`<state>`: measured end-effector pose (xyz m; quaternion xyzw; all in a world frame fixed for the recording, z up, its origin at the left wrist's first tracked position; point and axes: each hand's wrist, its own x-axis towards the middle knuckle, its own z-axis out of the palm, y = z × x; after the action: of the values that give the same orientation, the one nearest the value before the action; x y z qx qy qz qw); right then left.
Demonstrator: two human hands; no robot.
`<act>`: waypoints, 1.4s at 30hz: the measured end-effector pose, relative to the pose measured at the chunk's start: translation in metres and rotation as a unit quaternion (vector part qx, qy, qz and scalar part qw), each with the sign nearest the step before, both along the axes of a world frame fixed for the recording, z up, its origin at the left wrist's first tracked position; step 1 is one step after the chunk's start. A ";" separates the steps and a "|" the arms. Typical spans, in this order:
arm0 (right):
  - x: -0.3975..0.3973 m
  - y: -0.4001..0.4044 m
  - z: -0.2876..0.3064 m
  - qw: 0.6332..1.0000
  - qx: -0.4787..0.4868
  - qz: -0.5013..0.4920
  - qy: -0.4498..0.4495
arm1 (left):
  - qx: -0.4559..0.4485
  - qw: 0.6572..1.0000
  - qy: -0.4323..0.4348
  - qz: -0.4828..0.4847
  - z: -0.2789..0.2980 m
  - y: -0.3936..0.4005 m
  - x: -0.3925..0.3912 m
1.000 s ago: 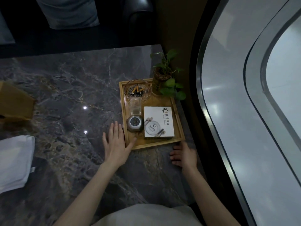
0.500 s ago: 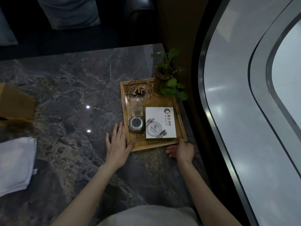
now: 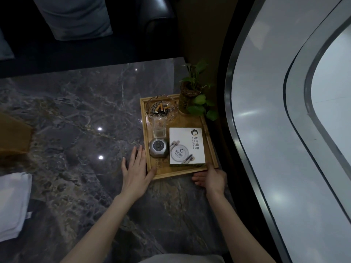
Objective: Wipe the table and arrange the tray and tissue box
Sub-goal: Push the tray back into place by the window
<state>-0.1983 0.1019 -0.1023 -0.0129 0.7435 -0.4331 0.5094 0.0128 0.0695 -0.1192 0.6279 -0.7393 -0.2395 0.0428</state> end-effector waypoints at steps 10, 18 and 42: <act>-0.015 -0.008 0.002 1.000 -0.013 -0.016 0.012 | 0.008 1.000 0.003 -0.002 0.002 -0.008 -0.017; -0.020 -0.011 -0.001 1.000 0.000 -0.010 0.016 | 0.007 1.000 0.003 0.004 0.001 -0.010 -0.022; -0.025 -0.024 0.003 1.000 0.018 0.010 -0.004 | 0.012 1.000 -0.003 0.026 0.002 -0.018 -0.030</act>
<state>-0.2235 0.0782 -0.0988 -0.0096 0.7492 -0.4142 0.5167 -0.0176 0.0512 -0.1169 0.6480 -0.7201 -0.2448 0.0393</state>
